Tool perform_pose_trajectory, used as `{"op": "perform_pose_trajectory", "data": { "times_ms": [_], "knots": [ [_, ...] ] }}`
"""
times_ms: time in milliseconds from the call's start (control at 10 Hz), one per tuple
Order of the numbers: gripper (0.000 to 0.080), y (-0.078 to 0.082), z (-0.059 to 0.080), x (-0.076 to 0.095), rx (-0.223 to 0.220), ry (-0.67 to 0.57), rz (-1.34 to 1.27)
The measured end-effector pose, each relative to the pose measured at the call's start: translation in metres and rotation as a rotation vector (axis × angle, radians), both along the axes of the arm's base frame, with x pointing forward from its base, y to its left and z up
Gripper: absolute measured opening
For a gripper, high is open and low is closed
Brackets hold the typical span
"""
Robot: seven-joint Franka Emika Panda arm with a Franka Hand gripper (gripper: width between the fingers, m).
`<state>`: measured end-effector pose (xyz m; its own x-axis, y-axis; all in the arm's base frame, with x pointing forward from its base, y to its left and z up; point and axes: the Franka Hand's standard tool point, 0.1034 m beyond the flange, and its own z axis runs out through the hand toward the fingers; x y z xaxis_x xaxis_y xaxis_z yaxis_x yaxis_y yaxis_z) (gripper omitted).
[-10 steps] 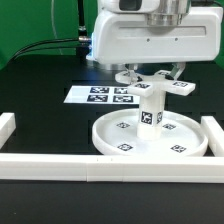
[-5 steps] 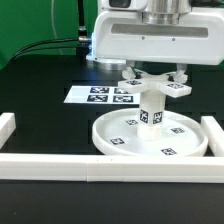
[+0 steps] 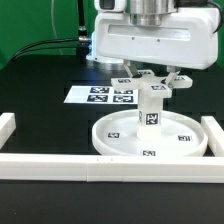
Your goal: Assemble round table
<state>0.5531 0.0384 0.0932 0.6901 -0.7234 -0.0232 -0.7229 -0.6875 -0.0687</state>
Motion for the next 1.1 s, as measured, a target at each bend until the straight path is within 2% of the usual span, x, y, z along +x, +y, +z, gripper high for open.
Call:
{"op": "perform_pose_trajectory", "data": {
  "times_ms": [300,500,800,1100],
  "knots": [
    [0.0449,0.0,0.0,0.001,0.006,0.004,-0.135],
    [0.0623,0.002,0.007,0.002,0.009,0.005,-0.087],
    [0.0648,0.006,0.046,0.002,0.042,0.01,-0.06],
    [0.0649,0.006,0.042,0.002,0.039,0.01,-0.06]
  ]
}}
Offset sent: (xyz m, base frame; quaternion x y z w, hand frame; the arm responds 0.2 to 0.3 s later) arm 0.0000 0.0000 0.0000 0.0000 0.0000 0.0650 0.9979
